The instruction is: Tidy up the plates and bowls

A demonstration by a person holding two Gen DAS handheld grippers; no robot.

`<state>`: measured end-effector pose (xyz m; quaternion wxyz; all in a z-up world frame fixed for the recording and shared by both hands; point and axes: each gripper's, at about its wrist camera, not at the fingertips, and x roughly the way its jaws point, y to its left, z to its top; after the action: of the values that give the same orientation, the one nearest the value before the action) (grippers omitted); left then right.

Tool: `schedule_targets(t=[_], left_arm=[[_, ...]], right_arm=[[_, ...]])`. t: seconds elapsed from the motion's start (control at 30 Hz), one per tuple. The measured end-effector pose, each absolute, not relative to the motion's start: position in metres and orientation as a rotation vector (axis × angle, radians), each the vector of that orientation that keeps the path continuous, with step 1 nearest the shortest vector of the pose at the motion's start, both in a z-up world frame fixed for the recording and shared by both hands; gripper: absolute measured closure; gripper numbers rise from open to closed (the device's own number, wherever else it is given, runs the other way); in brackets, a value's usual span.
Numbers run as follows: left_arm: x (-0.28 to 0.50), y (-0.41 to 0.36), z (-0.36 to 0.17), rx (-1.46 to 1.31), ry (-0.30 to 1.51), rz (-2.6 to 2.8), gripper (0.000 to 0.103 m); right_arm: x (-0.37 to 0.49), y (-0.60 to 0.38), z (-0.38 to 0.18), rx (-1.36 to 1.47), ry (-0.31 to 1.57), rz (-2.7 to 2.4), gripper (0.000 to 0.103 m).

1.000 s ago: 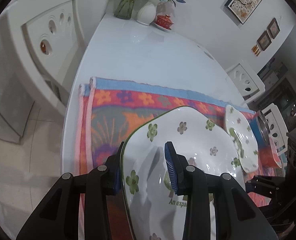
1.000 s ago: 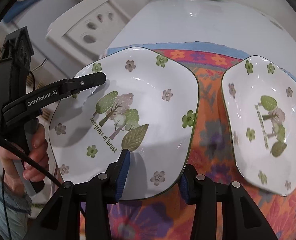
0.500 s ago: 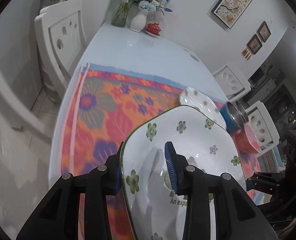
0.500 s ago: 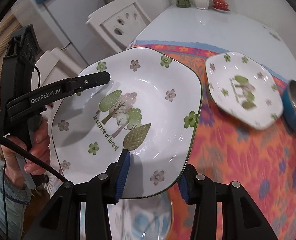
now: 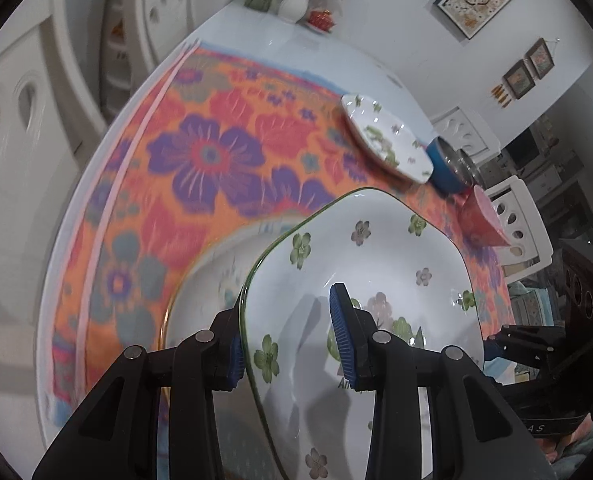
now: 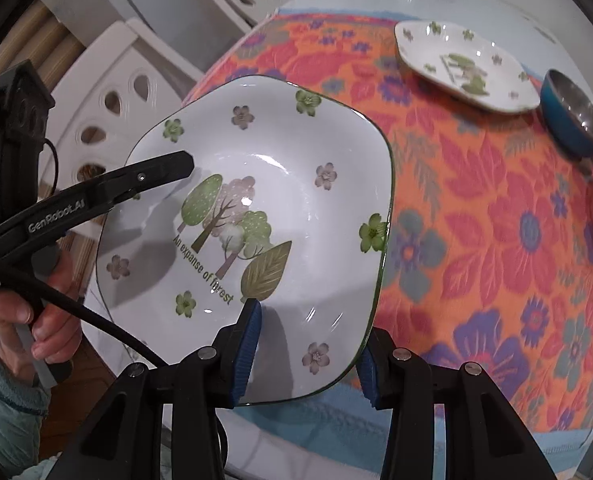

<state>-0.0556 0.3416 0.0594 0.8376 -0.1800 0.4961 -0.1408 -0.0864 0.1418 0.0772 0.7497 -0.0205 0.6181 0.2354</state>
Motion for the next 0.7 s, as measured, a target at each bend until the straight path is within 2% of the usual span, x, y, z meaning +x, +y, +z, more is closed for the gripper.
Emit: schedule_targets(t=[0.33,0.7], left_arm=[[-0.068,0.347,0.037,-0.379,1.094,-0.256,0.07],[-0.061,0.354,0.038,-0.353,1.096,-0.232,0.07]], right_arm=[[-0.092,0.151,0.056,-0.058,1.389,0.504,0.06],[-0.074,0.161,0.045,-0.037,1.43,0.475,0.06]])
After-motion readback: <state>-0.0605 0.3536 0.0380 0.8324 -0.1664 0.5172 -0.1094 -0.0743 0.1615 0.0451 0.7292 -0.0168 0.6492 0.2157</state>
